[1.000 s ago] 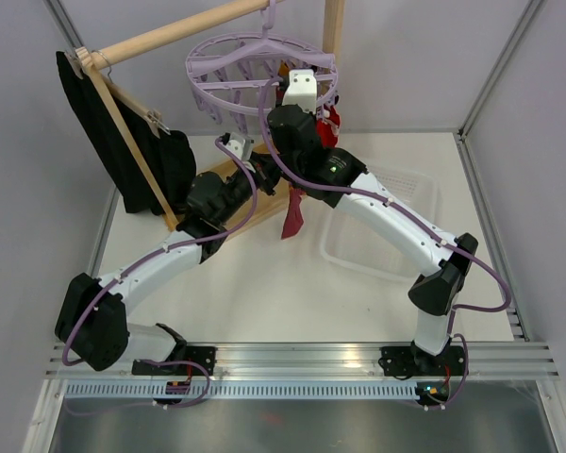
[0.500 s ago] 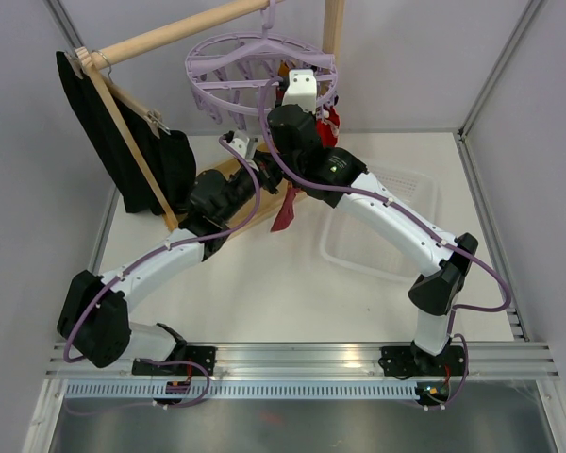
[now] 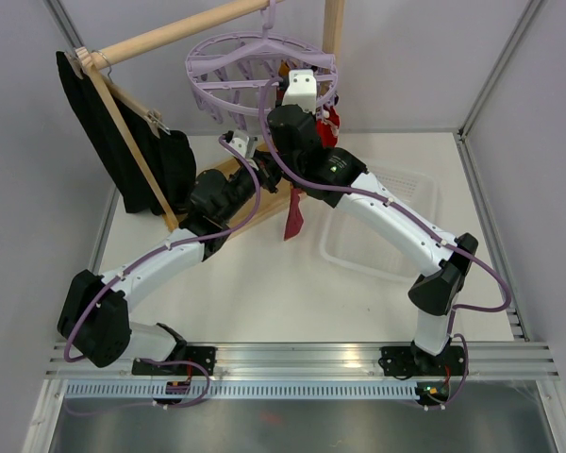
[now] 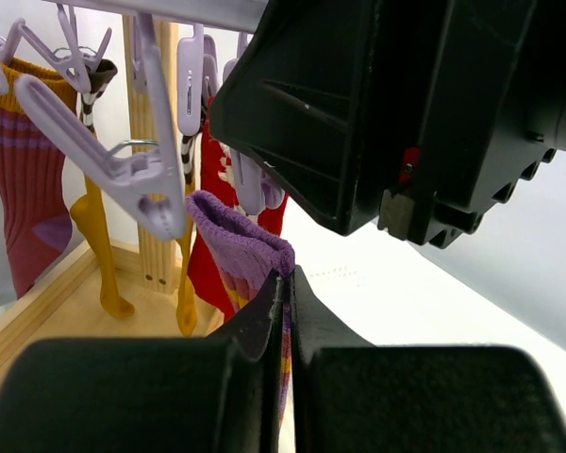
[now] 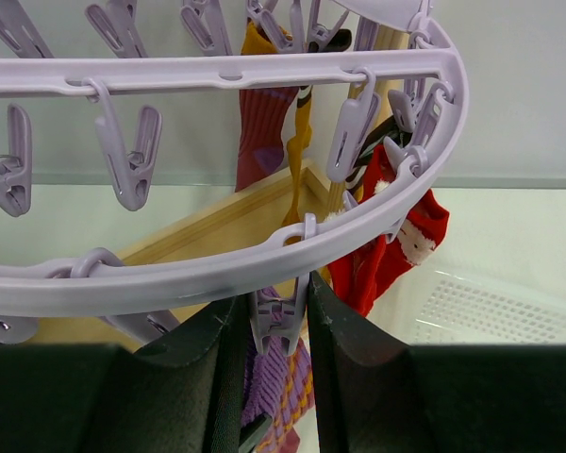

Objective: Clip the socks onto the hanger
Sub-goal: Clamp the sock onto the hanger.

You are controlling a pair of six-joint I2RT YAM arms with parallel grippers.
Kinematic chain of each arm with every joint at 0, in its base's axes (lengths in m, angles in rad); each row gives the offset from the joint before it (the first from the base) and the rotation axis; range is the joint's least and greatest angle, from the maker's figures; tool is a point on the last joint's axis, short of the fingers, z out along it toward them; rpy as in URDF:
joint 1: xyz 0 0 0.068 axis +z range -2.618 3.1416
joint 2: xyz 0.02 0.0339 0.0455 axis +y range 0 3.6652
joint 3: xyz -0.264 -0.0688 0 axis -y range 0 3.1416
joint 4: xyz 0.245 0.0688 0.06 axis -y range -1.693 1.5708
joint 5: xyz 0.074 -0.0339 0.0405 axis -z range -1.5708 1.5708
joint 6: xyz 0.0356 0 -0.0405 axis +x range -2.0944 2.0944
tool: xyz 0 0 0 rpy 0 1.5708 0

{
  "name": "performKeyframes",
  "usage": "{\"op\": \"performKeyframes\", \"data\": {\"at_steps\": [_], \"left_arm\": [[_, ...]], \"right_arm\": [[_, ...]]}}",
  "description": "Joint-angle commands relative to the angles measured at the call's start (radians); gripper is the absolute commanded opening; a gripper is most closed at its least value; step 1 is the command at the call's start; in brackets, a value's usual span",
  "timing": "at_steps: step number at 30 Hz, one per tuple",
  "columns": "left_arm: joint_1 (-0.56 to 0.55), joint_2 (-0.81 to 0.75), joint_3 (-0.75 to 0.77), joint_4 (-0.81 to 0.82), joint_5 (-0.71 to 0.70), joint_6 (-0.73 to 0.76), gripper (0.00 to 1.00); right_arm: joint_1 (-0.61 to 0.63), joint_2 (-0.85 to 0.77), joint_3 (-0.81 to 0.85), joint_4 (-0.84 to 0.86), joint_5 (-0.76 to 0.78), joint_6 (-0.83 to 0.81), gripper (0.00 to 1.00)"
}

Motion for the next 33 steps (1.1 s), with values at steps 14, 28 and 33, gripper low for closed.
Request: {"op": "performKeyframes", "data": {"at_steps": [14, 28, 33], "left_arm": [[-0.006, 0.004, 0.056, 0.030, 0.010, 0.039, 0.02], [-0.008, 0.014, 0.051, 0.005, 0.016, 0.033, 0.02], [-0.009, 0.016, 0.053, 0.005, 0.017, 0.031, 0.02]], "right_arm": [[-0.012, 0.006, 0.039, 0.008, -0.002, 0.012, 0.00], [-0.015, 0.003, 0.041, 0.012, -0.002, 0.009, 0.00], [-0.015, 0.002, 0.039, 0.013, -0.002, 0.009, 0.00]]}}
